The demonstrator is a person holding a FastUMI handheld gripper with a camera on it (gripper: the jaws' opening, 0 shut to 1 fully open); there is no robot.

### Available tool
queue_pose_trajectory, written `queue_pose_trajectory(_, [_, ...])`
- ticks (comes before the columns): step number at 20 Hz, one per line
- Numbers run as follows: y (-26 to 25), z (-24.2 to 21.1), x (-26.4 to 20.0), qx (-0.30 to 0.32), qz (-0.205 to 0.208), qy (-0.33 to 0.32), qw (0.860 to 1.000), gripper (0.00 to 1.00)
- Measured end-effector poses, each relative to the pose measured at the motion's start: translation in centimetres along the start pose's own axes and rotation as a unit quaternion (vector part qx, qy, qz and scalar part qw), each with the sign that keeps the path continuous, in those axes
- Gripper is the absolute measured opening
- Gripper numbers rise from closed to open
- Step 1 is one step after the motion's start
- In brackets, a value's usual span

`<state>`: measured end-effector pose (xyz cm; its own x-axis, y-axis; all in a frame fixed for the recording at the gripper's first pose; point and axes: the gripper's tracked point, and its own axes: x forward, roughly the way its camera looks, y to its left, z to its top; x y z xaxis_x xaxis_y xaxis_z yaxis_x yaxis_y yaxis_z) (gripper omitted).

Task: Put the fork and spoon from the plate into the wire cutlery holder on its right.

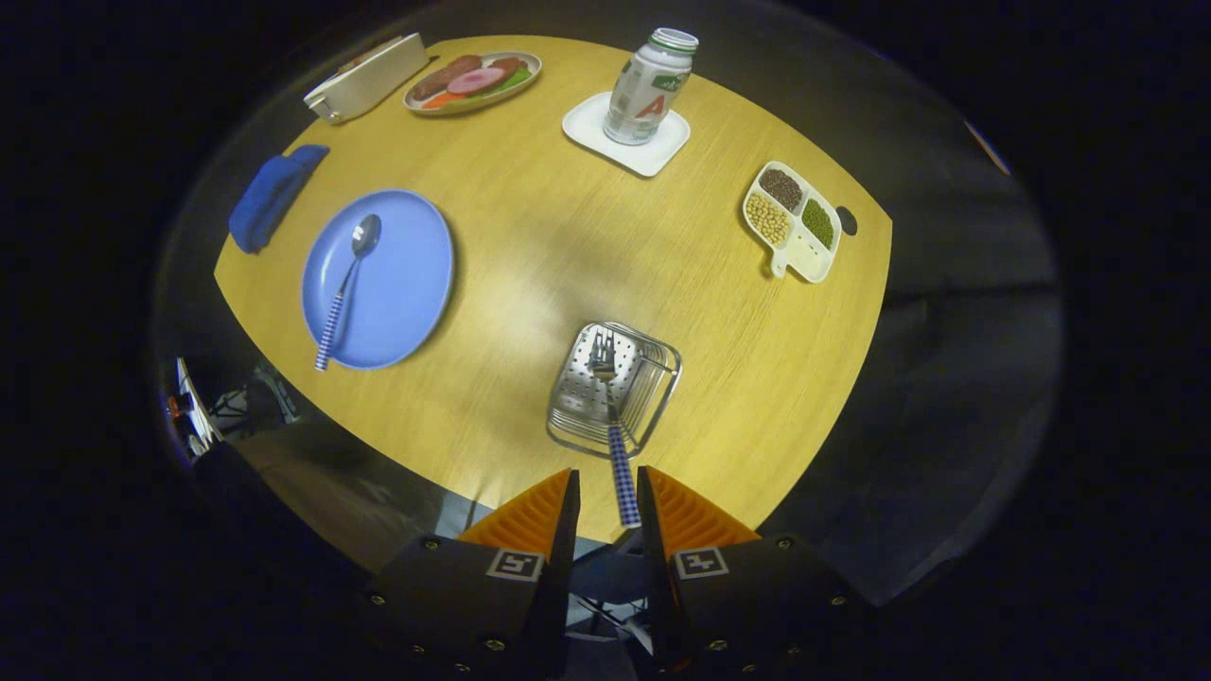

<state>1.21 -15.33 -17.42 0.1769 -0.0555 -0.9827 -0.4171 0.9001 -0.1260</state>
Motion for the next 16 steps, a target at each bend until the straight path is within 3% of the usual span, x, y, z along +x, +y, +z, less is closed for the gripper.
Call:
queue_pose_trajectory(8, [9.0, 0.2, -2.7, 0.041, 0.053, -0.073, 0.995, 0.36])
queue_pose_trajectory(16, [16.4, 1.8, -0.7, 0.054, 0.081, -0.095, 0.991, 0.36])
